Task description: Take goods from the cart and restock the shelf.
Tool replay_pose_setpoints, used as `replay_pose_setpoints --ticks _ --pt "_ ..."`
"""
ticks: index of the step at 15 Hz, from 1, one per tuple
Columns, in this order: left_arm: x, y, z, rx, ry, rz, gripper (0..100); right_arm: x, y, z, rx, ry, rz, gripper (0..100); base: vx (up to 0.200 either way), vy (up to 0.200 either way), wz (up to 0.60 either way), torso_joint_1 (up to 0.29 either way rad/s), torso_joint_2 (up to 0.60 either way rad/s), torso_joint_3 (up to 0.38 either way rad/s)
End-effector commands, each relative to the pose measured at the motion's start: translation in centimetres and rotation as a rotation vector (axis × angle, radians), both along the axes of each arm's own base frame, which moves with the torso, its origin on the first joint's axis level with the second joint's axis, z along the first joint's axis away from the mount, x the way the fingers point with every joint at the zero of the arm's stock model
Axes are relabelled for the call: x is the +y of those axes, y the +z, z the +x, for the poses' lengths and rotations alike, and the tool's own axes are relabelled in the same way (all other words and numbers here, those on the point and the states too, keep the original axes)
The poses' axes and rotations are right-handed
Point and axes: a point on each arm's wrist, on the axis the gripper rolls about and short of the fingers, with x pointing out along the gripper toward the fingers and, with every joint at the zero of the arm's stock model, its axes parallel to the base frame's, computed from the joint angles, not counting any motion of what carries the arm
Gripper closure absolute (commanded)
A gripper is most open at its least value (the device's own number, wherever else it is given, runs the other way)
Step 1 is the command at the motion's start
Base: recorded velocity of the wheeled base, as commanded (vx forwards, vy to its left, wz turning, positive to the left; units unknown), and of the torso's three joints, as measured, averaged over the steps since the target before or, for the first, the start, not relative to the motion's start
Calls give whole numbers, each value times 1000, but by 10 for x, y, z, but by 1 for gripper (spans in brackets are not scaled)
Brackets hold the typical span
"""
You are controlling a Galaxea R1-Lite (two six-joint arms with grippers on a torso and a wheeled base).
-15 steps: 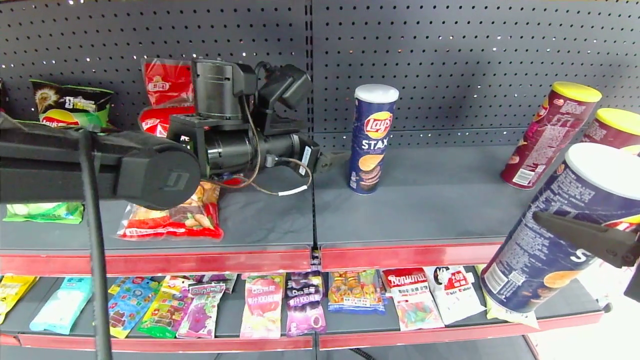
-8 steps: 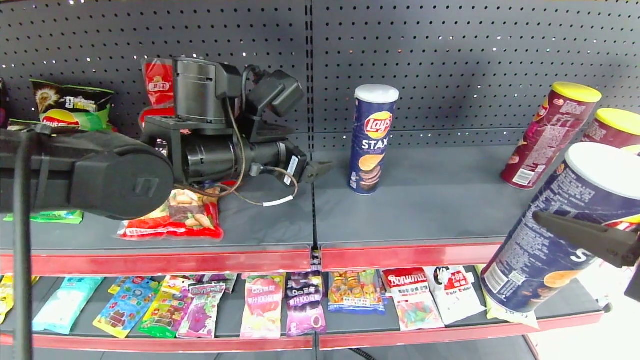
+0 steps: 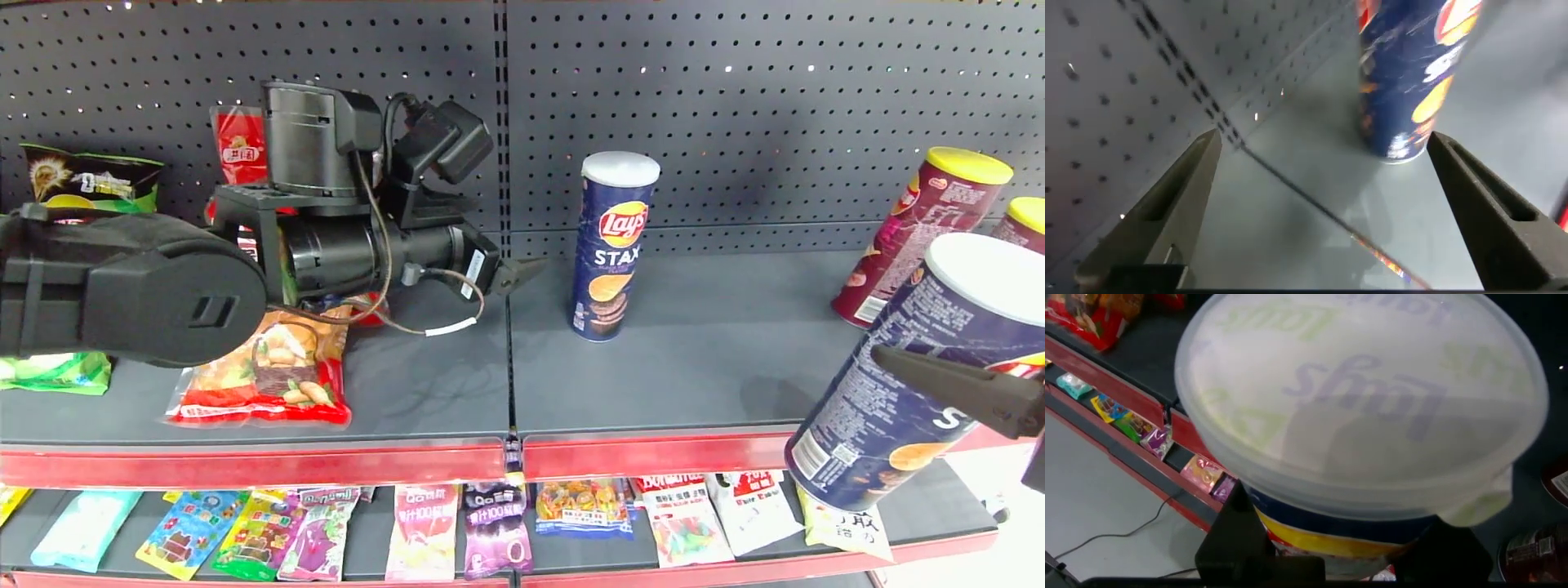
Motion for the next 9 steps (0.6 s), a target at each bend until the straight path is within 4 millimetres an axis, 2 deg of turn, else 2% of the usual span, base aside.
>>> replay_pose_setpoints --ticks 1,5,9 --pt "1 0 0 0 1 3 0 0 0 0 1 1 0 100 0 0 0 0 0 0" --pt "-5 -1 8 -13 -14 0 0 1 -1 1 5 1 -2 100 0 0 0 0 0 0" --pt "-23 -12 20 -22 -103 -32 0 0 -1 0 2 1 -1 100 0 0 0 0 0 0"
